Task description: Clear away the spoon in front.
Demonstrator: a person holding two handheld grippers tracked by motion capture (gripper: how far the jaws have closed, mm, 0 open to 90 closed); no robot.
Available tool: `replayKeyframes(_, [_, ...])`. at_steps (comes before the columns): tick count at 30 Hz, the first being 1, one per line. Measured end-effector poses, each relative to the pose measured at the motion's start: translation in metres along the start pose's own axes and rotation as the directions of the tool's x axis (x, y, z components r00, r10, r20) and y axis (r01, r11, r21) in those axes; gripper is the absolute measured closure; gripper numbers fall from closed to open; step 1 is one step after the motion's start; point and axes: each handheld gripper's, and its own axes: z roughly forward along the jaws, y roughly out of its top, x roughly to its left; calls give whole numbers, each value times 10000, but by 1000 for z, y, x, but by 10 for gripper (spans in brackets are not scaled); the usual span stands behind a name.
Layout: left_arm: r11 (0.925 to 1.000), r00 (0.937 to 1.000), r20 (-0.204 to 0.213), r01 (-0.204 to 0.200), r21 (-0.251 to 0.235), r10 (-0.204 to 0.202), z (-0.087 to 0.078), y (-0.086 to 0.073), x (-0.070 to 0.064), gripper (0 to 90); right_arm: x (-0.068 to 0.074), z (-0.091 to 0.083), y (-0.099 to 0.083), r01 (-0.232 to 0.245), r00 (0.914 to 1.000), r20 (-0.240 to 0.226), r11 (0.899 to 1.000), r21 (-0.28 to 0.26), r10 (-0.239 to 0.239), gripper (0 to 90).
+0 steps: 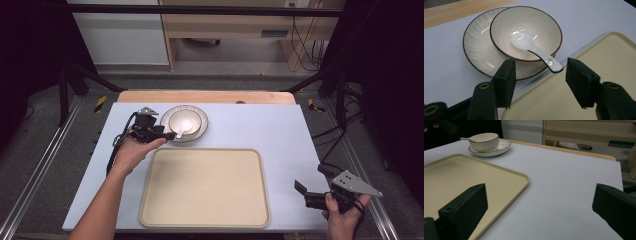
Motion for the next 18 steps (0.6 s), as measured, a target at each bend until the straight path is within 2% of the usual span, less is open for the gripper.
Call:
replayKeyframes(8, [9987,9987,339,364,354,-376,16,1,4,473,-1,0,-1,-39,10000,-38,10000,-19,39,5])
replayKeyframes(11, [9959,9956,626,656,625,-695,22,3,6,476,-1,0,-1,-50,10000,-48,10000,-27,49,5])
replayKeyframes(15, [9947,9959,630,602,836,-655,25,6,5,506,-1,1,-1,-51,10000,-53,10000,6,51,5])
replayKeyframes(18, [9928,9938,819,665,994,-747,29,7,4,530,-1,1,-1,-46,10000,-64,10000,-9,45,5])
